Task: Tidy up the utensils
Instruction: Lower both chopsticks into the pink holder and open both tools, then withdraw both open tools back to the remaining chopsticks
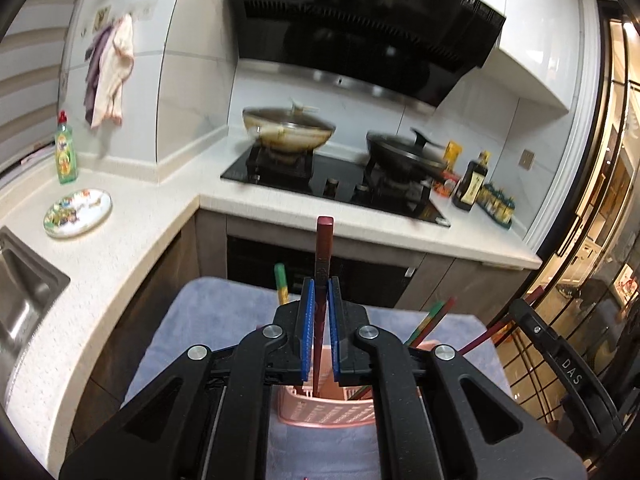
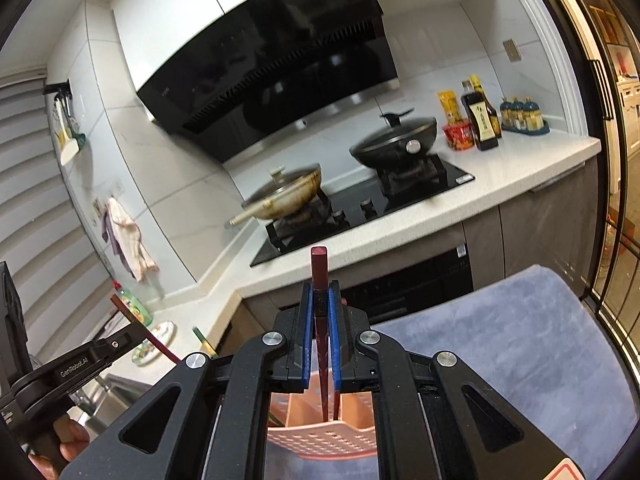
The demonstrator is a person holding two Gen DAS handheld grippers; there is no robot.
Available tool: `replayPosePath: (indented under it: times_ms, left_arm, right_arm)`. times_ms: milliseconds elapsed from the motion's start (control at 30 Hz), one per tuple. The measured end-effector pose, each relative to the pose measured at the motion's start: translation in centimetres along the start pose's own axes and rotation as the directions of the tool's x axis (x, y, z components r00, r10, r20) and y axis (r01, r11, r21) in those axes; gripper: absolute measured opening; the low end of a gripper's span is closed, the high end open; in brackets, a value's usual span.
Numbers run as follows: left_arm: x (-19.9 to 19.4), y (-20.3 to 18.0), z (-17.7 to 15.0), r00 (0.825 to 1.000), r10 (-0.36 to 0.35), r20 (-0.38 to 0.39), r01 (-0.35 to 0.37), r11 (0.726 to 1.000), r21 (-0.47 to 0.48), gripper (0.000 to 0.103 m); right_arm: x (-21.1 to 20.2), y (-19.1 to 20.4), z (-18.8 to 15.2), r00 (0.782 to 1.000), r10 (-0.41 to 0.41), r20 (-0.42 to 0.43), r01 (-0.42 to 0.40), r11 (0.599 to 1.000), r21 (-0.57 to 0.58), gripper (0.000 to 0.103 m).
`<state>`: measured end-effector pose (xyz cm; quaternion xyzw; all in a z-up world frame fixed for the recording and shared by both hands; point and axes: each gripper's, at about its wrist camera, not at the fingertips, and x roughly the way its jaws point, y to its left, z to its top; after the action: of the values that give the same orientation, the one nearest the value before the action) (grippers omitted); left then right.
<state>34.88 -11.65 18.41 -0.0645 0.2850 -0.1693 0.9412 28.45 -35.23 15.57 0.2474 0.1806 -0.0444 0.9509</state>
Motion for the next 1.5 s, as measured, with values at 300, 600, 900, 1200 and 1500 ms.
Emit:
replayPosePath:
  times_ms: [300, 600, 900, 1200, 1500]
  left_arm:
    - [1.3, 0.6, -1.6, 0.999, 0.021, -0.033, -0.021, 1.000, 0.002, 0.008]
    - [-1.6, -0.6, -2.4, 0.996, 0.083, 0.012, -0.084, 0.994, 0.074, 0.031]
    - [-5.6, -0.9, -4.1, 0.991, 0.132, 0.022, -0.134, 0.984, 0.114, 0.032]
    - [-9.6, 0.2, -8.3, 0.987, 0.163, -0.014, -0.159, 0.978, 0.134, 0.043]
    - [-11.9, 2.0, -15.4, 0.976, 0.190, -0.105, -0.173, 0.973, 0.152, 0.043]
  right_arm:
    - [0.7, -0.6, -1.4, 0.999, -0.008, -0.037, 0.008, 1.000, -0.002, 0.015]
    - [-3.1, -0.4, -1.7, 0.999, 0.027, -0.019, -0.027, 1.000, -0.001, 0.015]
    - [-7.9, 0.4, -3.8, 0.998, 0.051, -0.041, -0.053, 0.998, -0.035, 0.021]
    - [-13.1, 0.9, -9.2, 0.994, 0.015, -0.106, -0.030, 0.990, -0.138, 0.024]
    - [-17.1, 0.1, -17.1, 0.972, -0.045, -0.229, -0.003, 0.978, -0.206, 0.024]
